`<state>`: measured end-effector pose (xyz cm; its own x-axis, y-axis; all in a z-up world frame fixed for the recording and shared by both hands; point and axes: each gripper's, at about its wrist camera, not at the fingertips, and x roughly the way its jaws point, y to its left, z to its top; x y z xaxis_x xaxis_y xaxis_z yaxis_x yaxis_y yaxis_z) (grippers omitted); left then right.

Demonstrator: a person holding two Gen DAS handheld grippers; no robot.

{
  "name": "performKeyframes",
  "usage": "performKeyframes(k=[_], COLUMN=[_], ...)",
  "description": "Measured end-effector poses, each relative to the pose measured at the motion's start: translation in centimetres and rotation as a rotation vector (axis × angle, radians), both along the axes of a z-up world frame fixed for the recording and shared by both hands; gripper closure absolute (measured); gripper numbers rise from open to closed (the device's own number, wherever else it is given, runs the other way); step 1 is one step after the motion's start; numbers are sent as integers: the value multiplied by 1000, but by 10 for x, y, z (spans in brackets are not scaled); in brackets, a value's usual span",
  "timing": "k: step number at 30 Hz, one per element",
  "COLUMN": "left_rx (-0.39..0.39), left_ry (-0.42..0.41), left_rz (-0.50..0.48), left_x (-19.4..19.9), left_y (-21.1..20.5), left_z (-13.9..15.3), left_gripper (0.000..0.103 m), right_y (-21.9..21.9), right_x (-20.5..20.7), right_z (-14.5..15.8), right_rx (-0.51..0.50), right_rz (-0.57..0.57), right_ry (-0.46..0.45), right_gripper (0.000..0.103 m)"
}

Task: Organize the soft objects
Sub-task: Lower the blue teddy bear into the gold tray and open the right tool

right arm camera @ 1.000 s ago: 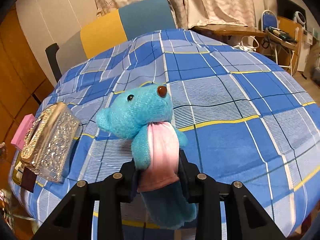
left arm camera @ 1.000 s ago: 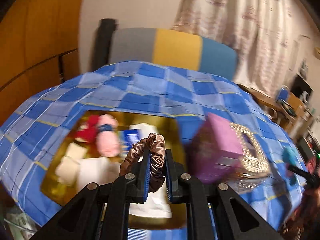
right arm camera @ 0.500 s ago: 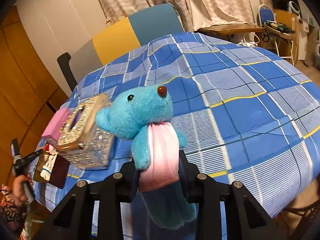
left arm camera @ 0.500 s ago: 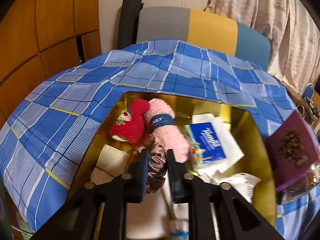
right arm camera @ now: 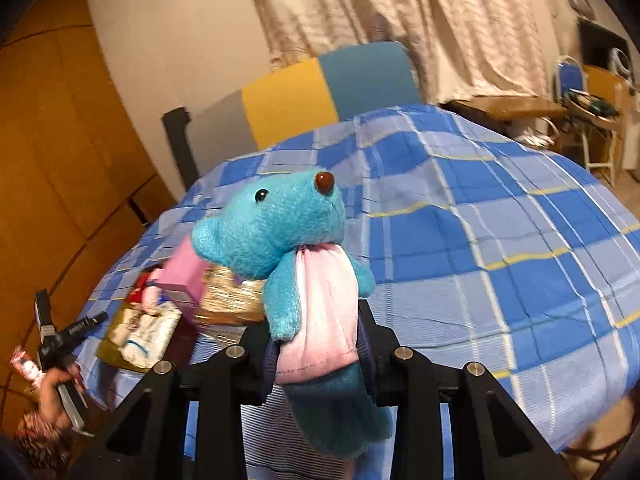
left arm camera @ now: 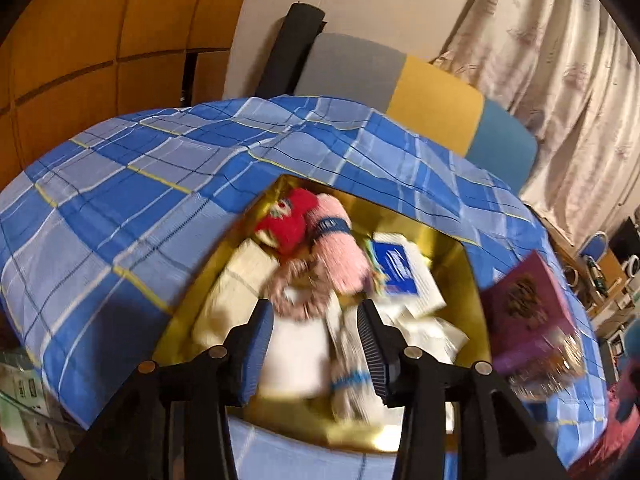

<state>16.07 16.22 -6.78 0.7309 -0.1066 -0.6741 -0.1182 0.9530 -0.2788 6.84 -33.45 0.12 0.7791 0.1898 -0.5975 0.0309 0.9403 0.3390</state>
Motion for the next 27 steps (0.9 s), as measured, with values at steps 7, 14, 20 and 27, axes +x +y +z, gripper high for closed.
performKeyframes(k=[7, 14, 20, 27], left_rx=[-74, -106, -106, -95], left_ry=[5, 35, 52, 30], left_rz=[-15, -3, -10, 14], left_x=[-42, -59, -66, -71], left_y=[-8, -11, -9, -2], left_z=[-7, -19, -22, -17], left_gripper=[59, 59, 59, 59], right_y=[69, 157, 229, 283], right_x=[20, 49, 82, 131], right_z=[31, 41, 19, -21], right_rx=[1, 26, 67, 39], right_rz=[165, 353, 447, 403], right_ry=[-63, -55, 21, 135], right_gripper=[68, 68, 68, 68])
